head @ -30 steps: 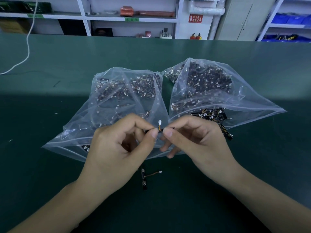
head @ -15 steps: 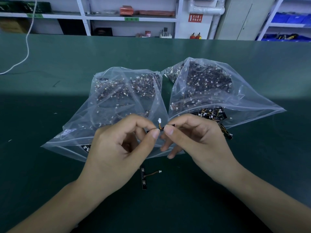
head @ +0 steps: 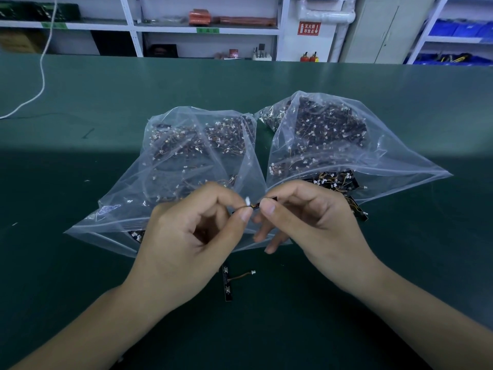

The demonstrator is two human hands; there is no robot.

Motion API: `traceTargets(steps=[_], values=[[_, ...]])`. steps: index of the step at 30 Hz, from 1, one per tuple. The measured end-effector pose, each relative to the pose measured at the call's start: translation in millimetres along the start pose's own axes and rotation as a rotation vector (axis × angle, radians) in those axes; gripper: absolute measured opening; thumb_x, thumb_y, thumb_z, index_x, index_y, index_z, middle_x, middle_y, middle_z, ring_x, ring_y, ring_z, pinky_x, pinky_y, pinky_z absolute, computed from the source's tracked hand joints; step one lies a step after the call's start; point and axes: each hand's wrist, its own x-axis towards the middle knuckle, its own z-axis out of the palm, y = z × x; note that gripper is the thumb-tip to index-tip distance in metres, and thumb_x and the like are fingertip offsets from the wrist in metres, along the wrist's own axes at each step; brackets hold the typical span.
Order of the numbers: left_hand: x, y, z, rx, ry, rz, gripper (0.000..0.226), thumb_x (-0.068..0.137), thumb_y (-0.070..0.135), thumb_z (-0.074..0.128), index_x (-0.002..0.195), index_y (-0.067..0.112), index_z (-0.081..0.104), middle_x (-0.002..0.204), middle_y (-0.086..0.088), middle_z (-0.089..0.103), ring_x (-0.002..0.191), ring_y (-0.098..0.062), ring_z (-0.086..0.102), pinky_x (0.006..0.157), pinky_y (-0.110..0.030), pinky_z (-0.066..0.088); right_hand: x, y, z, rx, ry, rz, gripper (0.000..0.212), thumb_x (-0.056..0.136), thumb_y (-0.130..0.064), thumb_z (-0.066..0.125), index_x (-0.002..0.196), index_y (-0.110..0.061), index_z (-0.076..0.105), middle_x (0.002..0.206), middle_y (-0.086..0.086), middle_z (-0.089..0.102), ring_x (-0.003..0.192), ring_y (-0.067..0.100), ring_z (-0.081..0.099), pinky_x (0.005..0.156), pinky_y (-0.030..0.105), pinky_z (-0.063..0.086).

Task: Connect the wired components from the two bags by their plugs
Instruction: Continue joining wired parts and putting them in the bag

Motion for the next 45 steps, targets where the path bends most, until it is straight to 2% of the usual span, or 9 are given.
traceTargets(steps=[6,9,11,16,20,25,31,38,45], values=[[-2.0,-1.1,0.9,0.059,-0.018,0.022,0.011,0.101,0.035,0.069,0.097,0.026,0.065,0.058,0.006,0.058,0.046,-0.013,0.054,0.050,-0.019,0.040,4.2,-3.2,-3.2,0.024,-0.003,0.071,0.019,0.095,-0.025,0.070,0.093,-0.006,0.070,0.086,0.011,0.075,0.074,0.027,0.076,0.054,0.038,0.061],[-3.2,0.0,2.0,0.107,-0.017,0.060,0.014,0.102,0.038,0.068,0.099,0.025,0.065,0.060,0.007,0.058,0.048,-0.012,0.054,0.051,-0.017,0.041,12.5,-2.0,-19.3,-0.045,0.077,0.141,0.016,0.101,-0.020,0.069,0.087,-0.014,0.068,0.080,0.010,0.072,0.057,0.024,0.067,0.041,0.028,0.045],[-4.5,-0.1,2.4,0.138,-0.037,0.107,0.018,0.104,0.037,0.066,0.095,0.021,0.067,0.060,0.009,0.056,0.049,-0.011,0.053,0.049,-0.020,0.042,18.1,1.5,-38.2,-0.214,0.152,0.173,0.022,0.103,-0.012,0.065,0.082,-0.017,0.065,0.071,0.008,0.070,0.049,0.020,0.058,0.042,0.024,0.037],[-6.2,-3.4,5.2,0.189,-0.096,0.155,0.024,0.105,0.032,0.066,0.086,0.018,0.070,0.059,0.013,0.049,0.050,-0.008,0.049,0.048,-0.029,0.042,23.2,14.9,-79.0,-0.874,0.254,0.161,0.011,0.090,-0.026,0.071,0.079,-0.027,0.068,0.067,-0.007,0.070,0.060,0.012,0.063,0.063,0.029,0.053],[-6.3,-5.5,6.2,0.210,-0.124,0.176,0.027,0.106,0.030,0.065,0.082,0.017,0.071,0.059,0.012,0.048,0.051,-0.006,0.048,0.049,-0.029,0.043,25.5,24.6,-90.2,-1.036,0.338,0.023,0.010,0.094,-0.033,0.075,0.085,-0.035,0.071,0.072,-0.016,0.065,0.063,0.013,0.061,0.064,0.031,0.054],[-5.6,-5.8,5.5,0.255,-0.160,0.192,0.032,0.106,0.031,0.065,0.078,0.019,0.072,0.058,0.014,0.049,0.051,-0.006,0.049,0.048,-0.031,0.043,27.2,25.8,-100.7,-1.134,0.427,-0.134,0.005,0.095,-0.028,0.078,0.094,-0.033,0.079,0.070,-0.013,0.065,0.059,0.013,0.060,0.063,0.034,0.056],[-4.2,-6.6,0.3,0.435,-0.291,0.275,0.052,0.107,0.046,0.061,0.061,0.020,0.058,0.052,0.010,0.043,0.047,-0.010,0.042,0.042,-0.032,0.039,26.0,28.0,-104.5,-1.251,0.445,-0.026,0.015,0.090,-0.024,0.081,0.096,-0.038,0.080,0.067,-0.017,0.064,0.064,0.002,0.059,0.062,0.026,0.043],[2.3,-4.5,-13.5,0.543,-0.492,0.284,0.032,0.094,0.058,0.072,0.081,0.029,0.065,0.059,0.021,0.029,0.049,0.002,0.039,0.044,-0.021,0.043,25.2,23.2,-97.8,-1.193,0.395,-0.032,0.021,0.091,-0.015,0.074,0.097,-0.033,0.081,0.050,-0.008,0.048,0.053,0.011,0.050,0.061,0.028,0.039],[0.9,-2.6,-15.4,0.622,-0.665,0.226,0.019,0.089,0.055,0.056,0.091,0.037,0.062,0.055,0.019,0.033,0.048,-0.003,0.044,0.045,-0.020,0.041,21.2,18.8,-78.4,-1.066,0.384,-0.221,0.024,0.090,-0.006,0.067,0.084,-0.025,0.080,0.045,-0.008,0.039,0.047,0.015,0.041,0.059,0.029,0.047]])
